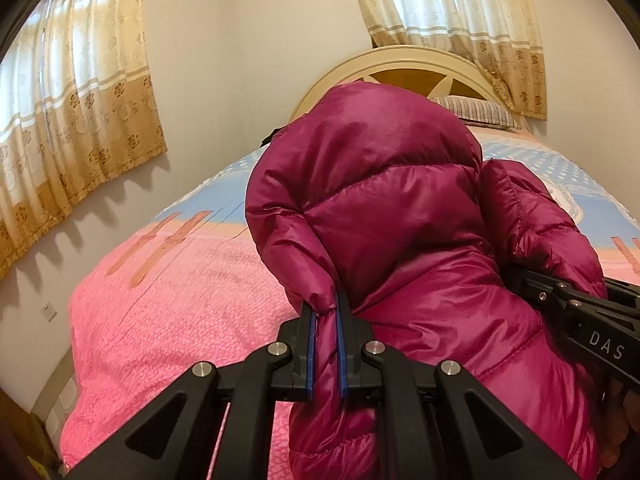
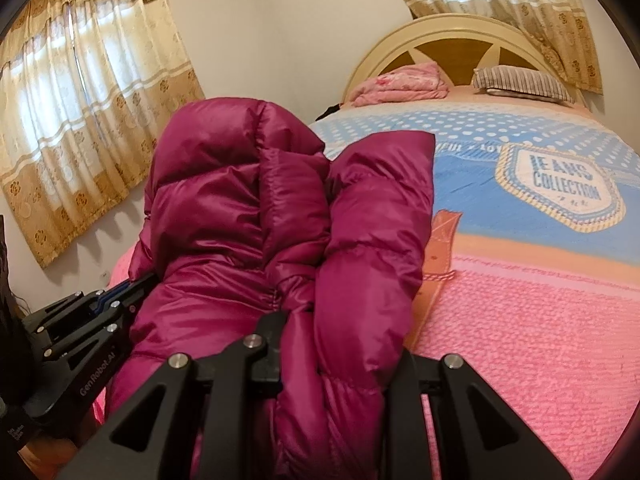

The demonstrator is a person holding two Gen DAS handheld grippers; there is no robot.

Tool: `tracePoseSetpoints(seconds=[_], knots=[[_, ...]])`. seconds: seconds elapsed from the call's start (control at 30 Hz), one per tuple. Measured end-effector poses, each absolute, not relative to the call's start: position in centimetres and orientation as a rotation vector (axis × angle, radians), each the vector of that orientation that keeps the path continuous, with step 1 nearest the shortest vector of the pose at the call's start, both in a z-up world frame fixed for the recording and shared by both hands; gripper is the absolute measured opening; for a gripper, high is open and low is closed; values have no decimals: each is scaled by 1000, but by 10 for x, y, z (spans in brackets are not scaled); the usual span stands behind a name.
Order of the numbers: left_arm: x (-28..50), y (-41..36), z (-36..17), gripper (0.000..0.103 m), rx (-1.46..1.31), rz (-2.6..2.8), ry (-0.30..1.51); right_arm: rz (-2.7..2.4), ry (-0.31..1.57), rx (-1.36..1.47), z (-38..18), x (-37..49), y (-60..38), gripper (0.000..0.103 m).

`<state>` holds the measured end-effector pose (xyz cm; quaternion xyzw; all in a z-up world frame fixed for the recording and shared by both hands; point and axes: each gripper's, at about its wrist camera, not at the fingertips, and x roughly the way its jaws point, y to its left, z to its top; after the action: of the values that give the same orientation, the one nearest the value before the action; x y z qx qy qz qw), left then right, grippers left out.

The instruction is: Fold large clothes

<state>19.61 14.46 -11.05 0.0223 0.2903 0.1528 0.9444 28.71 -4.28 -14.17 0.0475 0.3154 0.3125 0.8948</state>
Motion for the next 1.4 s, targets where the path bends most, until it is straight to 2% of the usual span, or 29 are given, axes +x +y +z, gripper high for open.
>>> tracePoseSetpoints(seconds=[0.83, 1.1, 1.17, 1.4], knots=[[217, 179, -165, 8, -31, 330, 693, 643, 757, 46, -165, 301, -17, 22], [224, 180, -180, 20, -23, 341, 706, 621, 794, 52, -176, 308, -19, 27], [226, 180, -182, 27, -36, 344, 707, 617, 803, 58, -178, 309, -19, 29], [228, 183, -191, 35, -49, 352, 713, 597, 819, 52, -186, 311, -17, 36]])
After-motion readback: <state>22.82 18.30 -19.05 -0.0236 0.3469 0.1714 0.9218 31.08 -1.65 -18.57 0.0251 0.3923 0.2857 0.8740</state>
